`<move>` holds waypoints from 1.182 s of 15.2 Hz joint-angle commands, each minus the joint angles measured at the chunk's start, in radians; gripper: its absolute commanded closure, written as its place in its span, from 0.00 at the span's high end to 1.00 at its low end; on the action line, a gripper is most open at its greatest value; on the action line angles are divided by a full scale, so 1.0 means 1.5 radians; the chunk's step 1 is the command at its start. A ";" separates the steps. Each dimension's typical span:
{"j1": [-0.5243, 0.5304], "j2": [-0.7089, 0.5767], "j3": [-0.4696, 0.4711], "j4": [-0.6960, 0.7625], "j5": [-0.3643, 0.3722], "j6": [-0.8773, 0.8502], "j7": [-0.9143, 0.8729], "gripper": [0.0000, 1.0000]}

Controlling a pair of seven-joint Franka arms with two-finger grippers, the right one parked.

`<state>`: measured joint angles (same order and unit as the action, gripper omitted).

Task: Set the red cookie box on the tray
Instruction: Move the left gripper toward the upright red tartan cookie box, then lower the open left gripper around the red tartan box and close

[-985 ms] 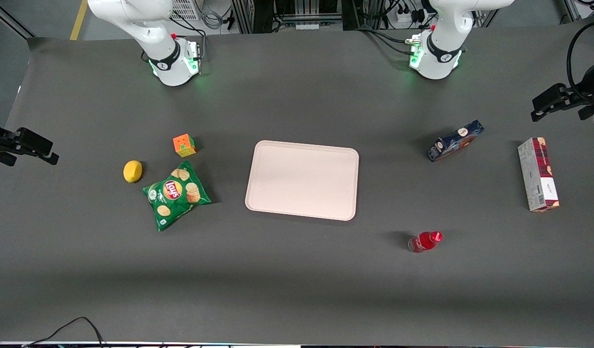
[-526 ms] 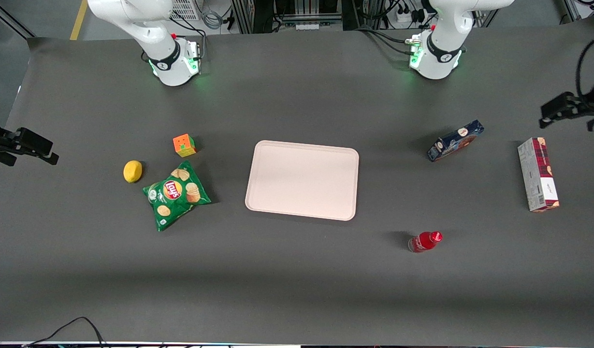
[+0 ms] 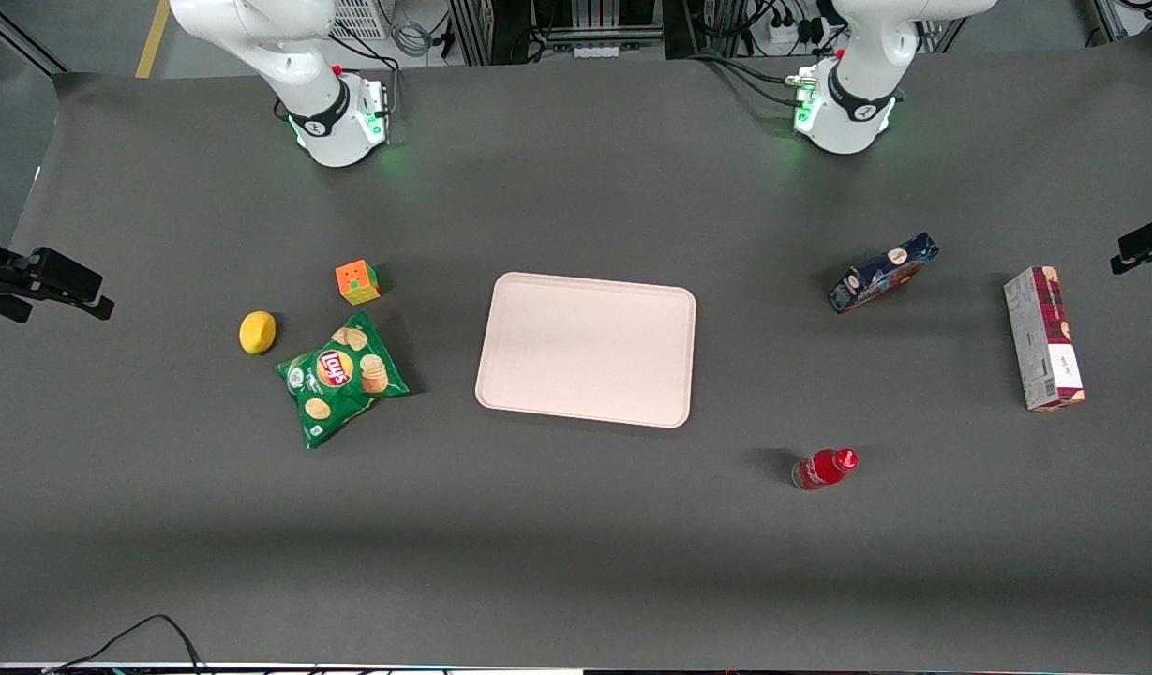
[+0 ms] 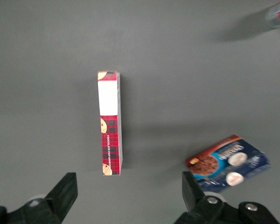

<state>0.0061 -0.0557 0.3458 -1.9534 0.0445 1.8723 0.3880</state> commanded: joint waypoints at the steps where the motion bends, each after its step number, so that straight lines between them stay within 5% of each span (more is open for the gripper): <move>1: -0.005 0.008 0.038 -0.128 0.004 0.147 0.011 1.00; 10: 0.003 0.160 0.065 -0.150 -0.008 0.319 0.063 1.00; 18: 0.026 0.272 0.064 -0.150 -0.151 0.403 0.172 1.00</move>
<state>0.0381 0.3033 0.4405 -2.1815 -0.1348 2.4244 0.5953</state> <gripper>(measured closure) 0.000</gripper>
